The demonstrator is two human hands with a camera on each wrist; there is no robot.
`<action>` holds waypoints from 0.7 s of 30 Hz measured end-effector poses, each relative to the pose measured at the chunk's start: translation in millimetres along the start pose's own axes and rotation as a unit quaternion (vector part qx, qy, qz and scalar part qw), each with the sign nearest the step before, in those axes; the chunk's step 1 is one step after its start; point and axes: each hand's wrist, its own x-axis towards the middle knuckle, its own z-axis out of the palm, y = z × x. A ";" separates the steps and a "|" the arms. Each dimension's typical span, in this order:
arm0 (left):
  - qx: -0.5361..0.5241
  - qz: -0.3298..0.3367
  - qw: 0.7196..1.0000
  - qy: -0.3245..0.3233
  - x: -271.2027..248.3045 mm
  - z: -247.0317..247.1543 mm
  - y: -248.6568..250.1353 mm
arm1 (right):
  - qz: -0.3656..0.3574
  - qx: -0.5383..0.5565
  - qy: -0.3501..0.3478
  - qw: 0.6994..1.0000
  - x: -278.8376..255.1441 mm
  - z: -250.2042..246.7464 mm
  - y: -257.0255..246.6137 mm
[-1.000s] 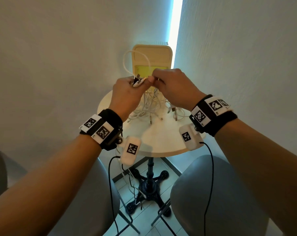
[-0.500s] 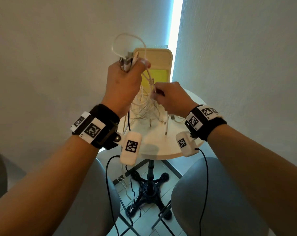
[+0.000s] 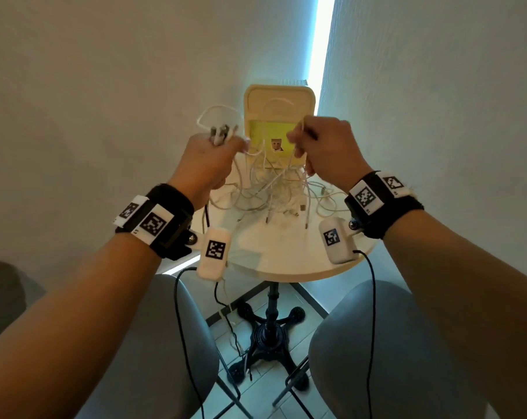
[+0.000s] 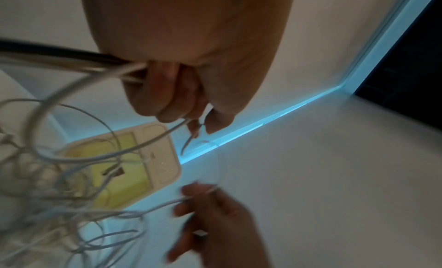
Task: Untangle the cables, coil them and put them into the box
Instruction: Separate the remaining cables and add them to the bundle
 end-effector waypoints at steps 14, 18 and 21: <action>0.140 -0.122 0.979 -0.081 6.5 -26.9 -32.1 | -0.020 0.072 0.136 0.988 8.4 -36.8 -37.2; 0.109 -0.089 0.989 -0.039 8.8 -34.6 -37.2 | -0.029 0.055 0.079 0.995 3.5 -35.8 -38.9; 0.101 -0.069 0.992 -0.024 9.3 -36.4 -36.9 | -0.047 0.078 0.147 0.985 4.1 -34.9 -40.1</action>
